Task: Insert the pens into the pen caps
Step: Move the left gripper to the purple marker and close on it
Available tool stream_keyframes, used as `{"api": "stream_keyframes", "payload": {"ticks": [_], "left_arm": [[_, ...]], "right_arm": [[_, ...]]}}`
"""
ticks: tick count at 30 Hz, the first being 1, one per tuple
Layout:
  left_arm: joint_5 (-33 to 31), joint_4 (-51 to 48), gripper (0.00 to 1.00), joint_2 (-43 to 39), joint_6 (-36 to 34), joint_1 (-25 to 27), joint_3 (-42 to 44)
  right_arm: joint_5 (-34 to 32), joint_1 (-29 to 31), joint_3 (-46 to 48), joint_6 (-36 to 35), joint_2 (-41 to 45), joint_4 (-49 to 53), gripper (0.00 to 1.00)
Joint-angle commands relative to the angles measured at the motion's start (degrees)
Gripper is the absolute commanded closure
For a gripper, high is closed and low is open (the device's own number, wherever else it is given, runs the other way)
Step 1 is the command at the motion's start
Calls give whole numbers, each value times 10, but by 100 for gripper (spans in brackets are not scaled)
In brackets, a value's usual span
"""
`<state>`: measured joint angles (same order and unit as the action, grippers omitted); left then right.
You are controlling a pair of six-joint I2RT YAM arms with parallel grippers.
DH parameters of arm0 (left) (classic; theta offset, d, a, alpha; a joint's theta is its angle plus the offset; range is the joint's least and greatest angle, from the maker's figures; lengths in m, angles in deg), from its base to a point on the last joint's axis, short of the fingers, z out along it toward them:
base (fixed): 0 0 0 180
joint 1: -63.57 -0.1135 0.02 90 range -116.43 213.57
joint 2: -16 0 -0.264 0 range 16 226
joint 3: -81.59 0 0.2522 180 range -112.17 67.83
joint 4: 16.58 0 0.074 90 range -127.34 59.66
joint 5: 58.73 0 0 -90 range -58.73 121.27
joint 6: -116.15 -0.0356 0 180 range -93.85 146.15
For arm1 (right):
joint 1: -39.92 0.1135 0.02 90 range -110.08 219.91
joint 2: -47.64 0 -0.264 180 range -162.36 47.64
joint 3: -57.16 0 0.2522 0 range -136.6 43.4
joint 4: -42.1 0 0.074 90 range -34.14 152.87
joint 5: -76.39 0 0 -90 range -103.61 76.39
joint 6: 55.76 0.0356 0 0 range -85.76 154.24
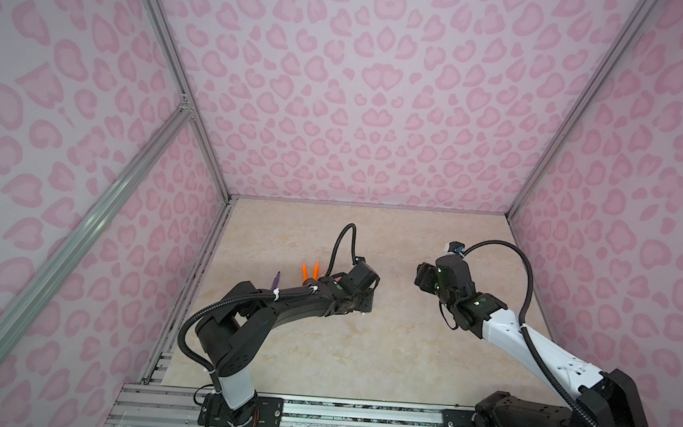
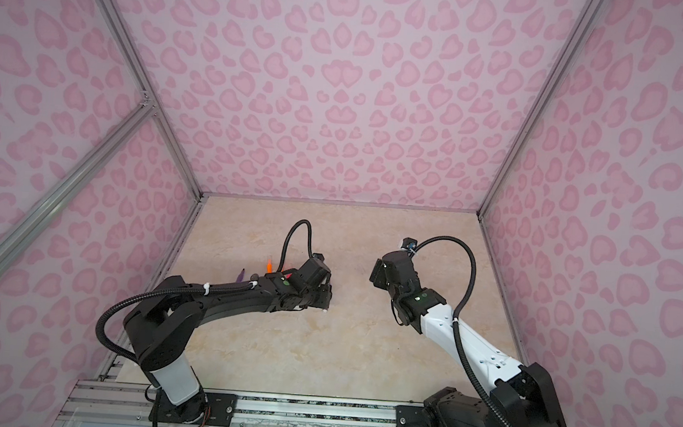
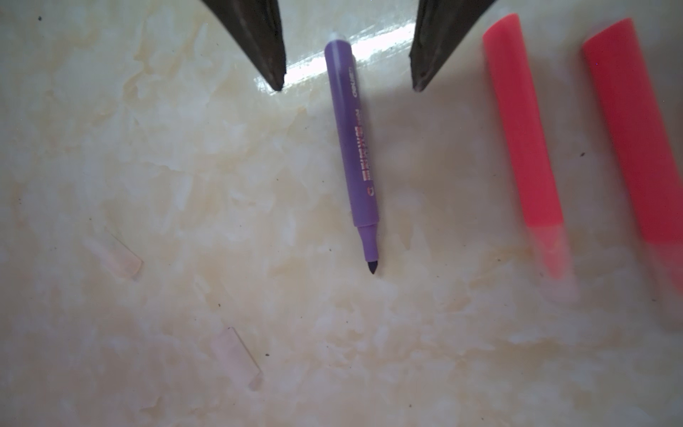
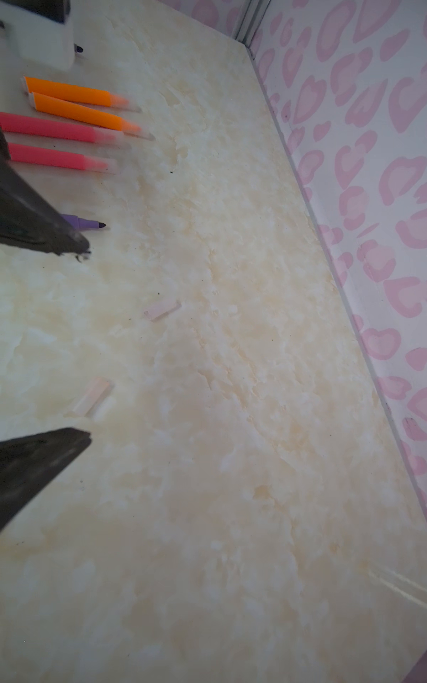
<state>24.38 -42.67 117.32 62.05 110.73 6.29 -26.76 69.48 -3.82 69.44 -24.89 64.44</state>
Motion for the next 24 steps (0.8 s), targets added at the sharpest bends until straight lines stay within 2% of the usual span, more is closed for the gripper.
{"api": "stream_keyframes", "payload": {"ticks": [1,9,24], "left_arm": [[31,-20,44,26,-6,0,-20],[-10,-91,49,83,-12,-8,-81],[-1,-123,54,126,-15,-13,-117]], "right_arm": [[20,0,-17,-13,-19,0,25],[40,-1,-16,-8,-39,-8,27],[40,0,0,-7,-24,-14,27]]}}
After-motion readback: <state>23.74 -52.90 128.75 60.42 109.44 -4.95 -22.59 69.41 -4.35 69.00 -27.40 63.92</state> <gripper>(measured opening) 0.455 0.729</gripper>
